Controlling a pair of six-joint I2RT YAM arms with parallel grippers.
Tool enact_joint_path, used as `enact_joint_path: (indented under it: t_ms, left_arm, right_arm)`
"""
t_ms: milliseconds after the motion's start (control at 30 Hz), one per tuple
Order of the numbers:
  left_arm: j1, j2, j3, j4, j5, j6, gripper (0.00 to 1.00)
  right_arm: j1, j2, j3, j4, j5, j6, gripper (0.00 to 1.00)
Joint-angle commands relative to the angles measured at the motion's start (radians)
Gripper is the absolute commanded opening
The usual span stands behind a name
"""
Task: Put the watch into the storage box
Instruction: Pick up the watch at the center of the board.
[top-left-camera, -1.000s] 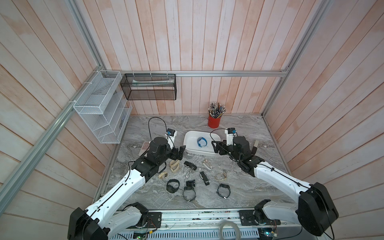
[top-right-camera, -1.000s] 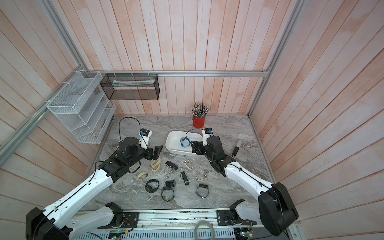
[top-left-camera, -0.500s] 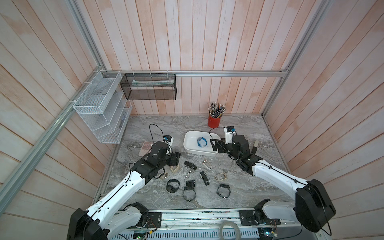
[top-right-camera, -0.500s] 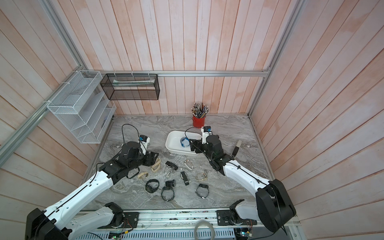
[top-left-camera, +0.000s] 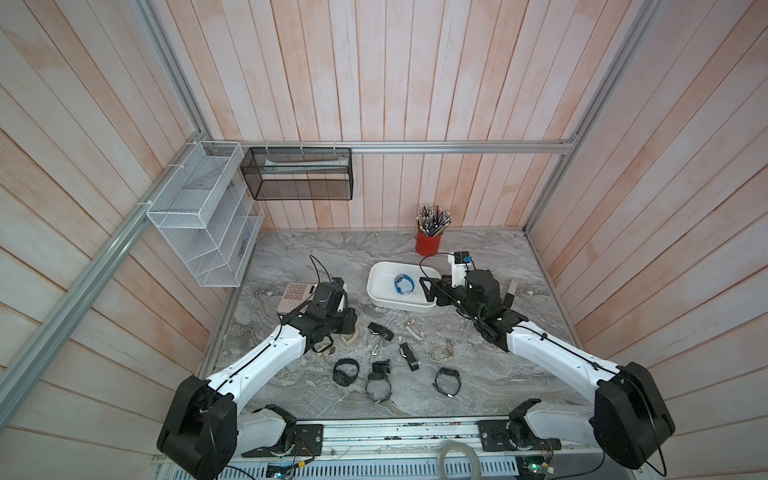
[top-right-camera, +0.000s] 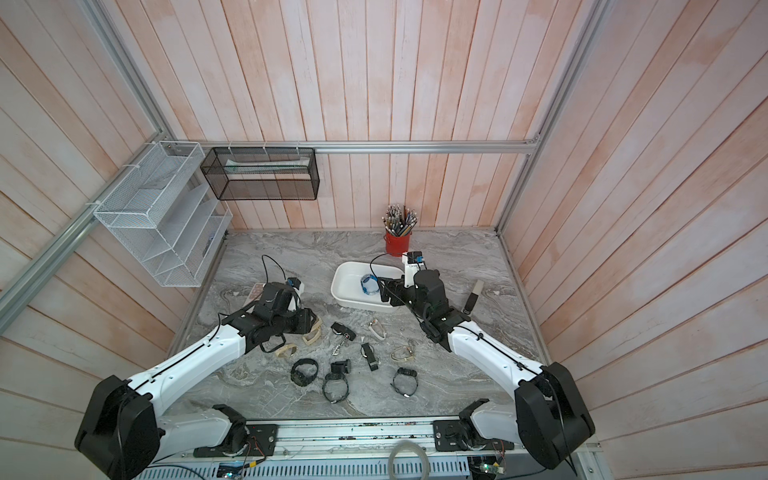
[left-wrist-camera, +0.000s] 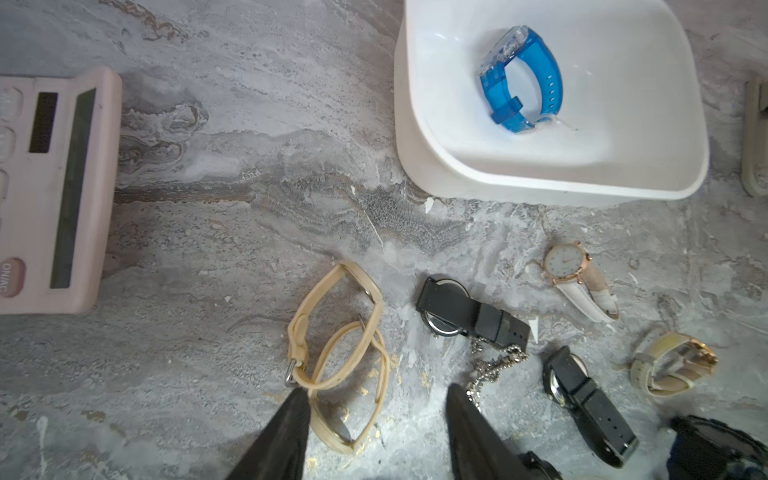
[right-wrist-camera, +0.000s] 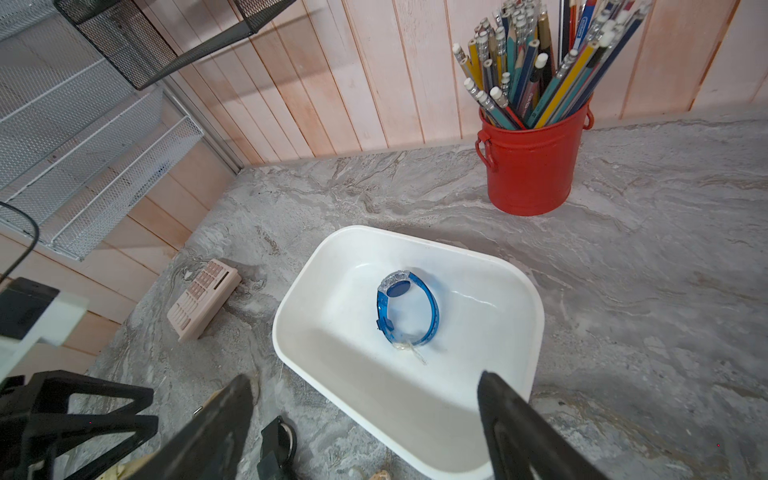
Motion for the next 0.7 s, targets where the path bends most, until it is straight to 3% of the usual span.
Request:
enact_joint_path:
  t_ms: [0, 167, 667]
  left_arm:
    - [0.006, 0.03, -0.004, 0.033, 0.002, 0.01, 0.53]
    - [0.006, 0.09, 0.006, 0.039, -0.052, 0.031, 0.52]
    - [0.006, 0.2, -0.005, 0.152, -0.036, 0.085, 0.49]
  right_arm:
    - [-0.004, -0.031, -0.013, -0.007, -0.015, -0.01, 0.87]
    - [-0.005, -0.04, -0.019, -0.006, -0.028, -0.013, 0.87]
    - [-0.004, -0.059, -0.035, -0.01, -0.017, -0.027, 0.87]
